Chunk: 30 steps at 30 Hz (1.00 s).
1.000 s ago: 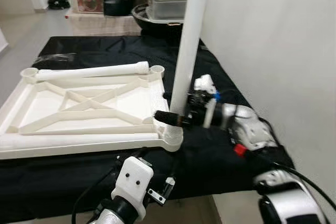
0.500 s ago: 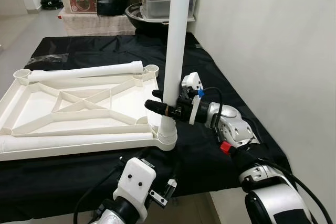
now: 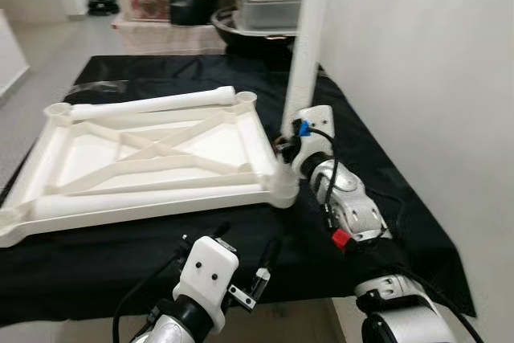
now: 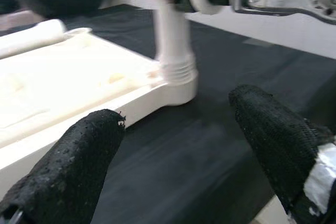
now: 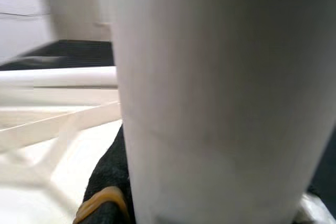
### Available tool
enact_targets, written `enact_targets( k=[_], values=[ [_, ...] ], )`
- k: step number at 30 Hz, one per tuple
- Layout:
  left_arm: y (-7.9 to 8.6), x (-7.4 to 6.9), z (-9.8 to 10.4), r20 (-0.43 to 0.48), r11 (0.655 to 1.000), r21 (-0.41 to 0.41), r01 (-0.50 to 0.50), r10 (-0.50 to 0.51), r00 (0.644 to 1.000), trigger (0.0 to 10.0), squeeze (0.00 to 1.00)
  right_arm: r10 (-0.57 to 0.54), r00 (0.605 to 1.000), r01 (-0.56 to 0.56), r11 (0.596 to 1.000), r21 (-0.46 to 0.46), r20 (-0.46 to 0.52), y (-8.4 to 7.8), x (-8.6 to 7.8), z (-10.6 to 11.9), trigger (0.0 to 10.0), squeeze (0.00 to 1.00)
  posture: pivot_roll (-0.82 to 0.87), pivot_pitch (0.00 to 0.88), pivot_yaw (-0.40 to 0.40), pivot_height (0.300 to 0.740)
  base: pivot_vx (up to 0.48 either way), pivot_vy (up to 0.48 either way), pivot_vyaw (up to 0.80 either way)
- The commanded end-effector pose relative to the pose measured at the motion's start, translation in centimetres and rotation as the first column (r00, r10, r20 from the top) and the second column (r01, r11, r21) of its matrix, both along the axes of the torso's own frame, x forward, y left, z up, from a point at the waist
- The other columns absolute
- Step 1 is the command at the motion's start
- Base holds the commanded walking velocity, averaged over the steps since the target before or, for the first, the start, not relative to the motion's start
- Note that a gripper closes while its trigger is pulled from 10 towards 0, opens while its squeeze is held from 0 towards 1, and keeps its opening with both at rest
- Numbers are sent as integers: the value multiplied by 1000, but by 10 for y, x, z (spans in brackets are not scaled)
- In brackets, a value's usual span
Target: Building children table
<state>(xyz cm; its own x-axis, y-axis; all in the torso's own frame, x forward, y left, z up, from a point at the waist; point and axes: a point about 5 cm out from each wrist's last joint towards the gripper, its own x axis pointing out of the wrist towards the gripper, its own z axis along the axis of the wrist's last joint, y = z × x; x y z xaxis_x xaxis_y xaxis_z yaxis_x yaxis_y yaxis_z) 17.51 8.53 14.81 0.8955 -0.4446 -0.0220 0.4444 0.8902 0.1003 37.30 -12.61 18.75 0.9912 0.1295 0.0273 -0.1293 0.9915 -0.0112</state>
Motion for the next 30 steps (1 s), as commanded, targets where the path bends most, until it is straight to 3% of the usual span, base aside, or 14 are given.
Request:
enact_targets(
  k=[1,5,6,8,9,11,12,16,17,20,26,28,29,30],
  values=[
    [-1,1,-2,-3,1000,7,6,-6,1000,10000,0,-347,934,348,938,-4,-85,-32,-12,-20,0,0,143,66,-64,740,0,0,0],
    [-2,1,-2,-3,1000,6,6,-6,1000,10000,0,-400,912,404,914,36,-87,-28,-15,-18,0,0,146,64,-65,740,0,0,0],
    [-2,1,-2,-3,1000,6,6,-6,1000,10000,0,-425,902,430,899,77,-80,-20,-17,-14,784,0,148,66,-66,740,0,0,0],
    [-2,1,-2,-3,1000,6,6,-6,1000,10000,0,-425,902,430,899,77,-80,-20,-17,-14,784,0,148,66,-66,740,0,0,0],
    [-2,1,-2,-3,1000,6,6,-6,1000,10000,0,-391,919,394,911,124,-49,-9,-16,-6,10000,0,150,66,-67,740,0,0,0],
    [-2,1,-2,-5,1000,7,5,-5,1000,10000,0,-343,939,339,926,168,-6,1,-14,2,10000,0,148,65,-67,740,0,0,0],
    [-1,1,-3,-5,1000,8,5,-5,1000,10000,0,-295,955,282,941,189,39,7,-12,8,10000,1000,144,65,-67,740,0,0,0],
    [-2,2,-3,-5,1000,7,7,-7,1000,10000,0,-257,962,238,956,172,95,-1,-7,10,10000,1000,145,64,-70,740,0,0,0],
    [-2,2,-3,-4,1000,7,8,-8,1000,10000,0,-232,968,213,962,172,96,-7,-5,9,10000,0,144,64,-69,740,0,0,0],
    [-3,3,-3,-4,1000,6,10,-10,1000,10000,0,-70,990,54,990,134,121,-16,-1,5,10000,0,142,64,-68,740,0,0,0],
    [-3,3,-3,-2,1000,6,13,-13,1000,10000,0,123,988,-137,976,172,91,-26,2,0,10000,0,142,62,-70,740,0,0,0],
    [-3,4,-3,-1,1000,6,14,-14,1000,10000,0,198,976,-212,955,206,86,-28,3,1,10000,0,143,61,-70,740,0,0,0],
    [-3,4,-3,0,1000,7,14,-14,1000,10000,0,378,921,-389,889,242,92,-28,5,8,10000,0,144,59,-69,740,0,0,0],
    [-3,4,-3,0,1000,7,14,-14,1000,10000,0,378,921,-389,889,242,92,-28,5,8,10000,0,144,59,-69,740,0,0,0]
  ],
)
